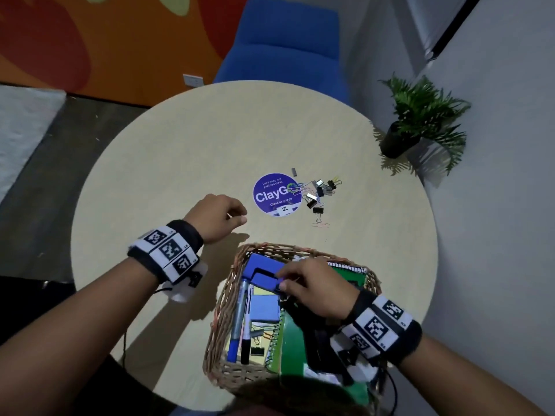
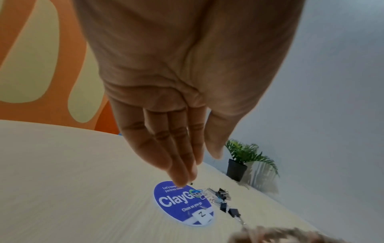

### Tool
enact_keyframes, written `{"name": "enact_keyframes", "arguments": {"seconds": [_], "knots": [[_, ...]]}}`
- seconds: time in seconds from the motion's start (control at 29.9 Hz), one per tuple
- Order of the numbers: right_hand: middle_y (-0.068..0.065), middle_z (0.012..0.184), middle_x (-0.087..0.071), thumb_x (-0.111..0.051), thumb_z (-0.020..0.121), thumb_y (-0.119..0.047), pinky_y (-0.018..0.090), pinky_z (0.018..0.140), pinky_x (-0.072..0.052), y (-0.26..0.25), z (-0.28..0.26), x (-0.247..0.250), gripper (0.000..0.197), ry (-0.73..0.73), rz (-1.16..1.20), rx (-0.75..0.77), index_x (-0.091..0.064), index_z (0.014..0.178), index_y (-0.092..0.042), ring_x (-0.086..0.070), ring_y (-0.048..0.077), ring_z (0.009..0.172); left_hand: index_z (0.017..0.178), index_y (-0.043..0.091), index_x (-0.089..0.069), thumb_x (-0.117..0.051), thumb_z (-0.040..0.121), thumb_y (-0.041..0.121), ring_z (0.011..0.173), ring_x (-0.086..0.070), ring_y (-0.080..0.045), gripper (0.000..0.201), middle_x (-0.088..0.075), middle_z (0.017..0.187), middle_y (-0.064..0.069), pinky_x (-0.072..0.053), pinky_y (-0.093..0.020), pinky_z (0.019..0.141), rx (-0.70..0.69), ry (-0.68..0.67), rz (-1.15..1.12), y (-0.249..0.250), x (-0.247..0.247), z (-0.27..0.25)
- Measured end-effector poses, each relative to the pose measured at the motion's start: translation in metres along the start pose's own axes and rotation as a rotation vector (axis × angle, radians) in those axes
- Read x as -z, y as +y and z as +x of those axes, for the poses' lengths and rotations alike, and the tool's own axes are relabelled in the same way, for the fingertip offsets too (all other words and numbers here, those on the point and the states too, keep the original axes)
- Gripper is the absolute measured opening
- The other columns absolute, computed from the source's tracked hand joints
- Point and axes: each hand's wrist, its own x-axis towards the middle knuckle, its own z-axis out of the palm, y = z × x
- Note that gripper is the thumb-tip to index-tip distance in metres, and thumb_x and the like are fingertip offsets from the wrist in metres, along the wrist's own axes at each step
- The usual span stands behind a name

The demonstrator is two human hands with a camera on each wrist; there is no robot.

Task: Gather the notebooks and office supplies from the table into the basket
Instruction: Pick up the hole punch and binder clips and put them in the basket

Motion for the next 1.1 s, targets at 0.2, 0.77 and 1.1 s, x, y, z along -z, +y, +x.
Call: {"name": "enact_keyframes", "arguments": {"seconds": [0.2,0.77,1.1], "knots": [[0.004,0.098,-0.073,-0.068,0.085,-0.018,0.029,0.087,-0.052,0.060,0.048,0.077,0.026,0.236,-0.163,-0.173,-0.068,0.111,-0.015,-0.066,0.017,0.084,0.109,0.015,-0.067,-0.061,0.088,0.027,0.100,-0.064,-0.026,0.025,-0.070,0.112,-0.007,-0.050,-0.034,0.089,-0.023,-0.065,0.151,0.026,-0.022,0.074],[0.003,0.094,-0.066,-0.066,0.083,-0.027,0.029,0.067,-0.041,0.140,0.140,0.078,0.015,0.034,-0.359,-0.259,-0.052,0.081,-0.023,-0.062,0.027,0.088,0.099,0.002,-0.071,-0.063,0.085,0.014,0.095,-0.066,-0.035,0.020,-0.070,0.103,-0.018,-0.053,-0.037,0.079,0.124,-0.112,0.310,0.066,-0.070,0.202],[-0.010,0.067,-0.063,-0.056,0.084,-0.012,0.030,0.068,-0.051,0.137,0.139,0.086,0.015,0.064,-0.173,-0.221,-0.057,0.070,-0.016,-0.065,0.014,0.075,0.056,0.012,-0.053,-0.062,0.080,0.008,0.058,-0.049,-0.026,0.025,-0.053,0.060,-0.009,-0.042,-0.028,0.061,0.178,-0.085,0.173,0.068,-0.063,0.191]]}}
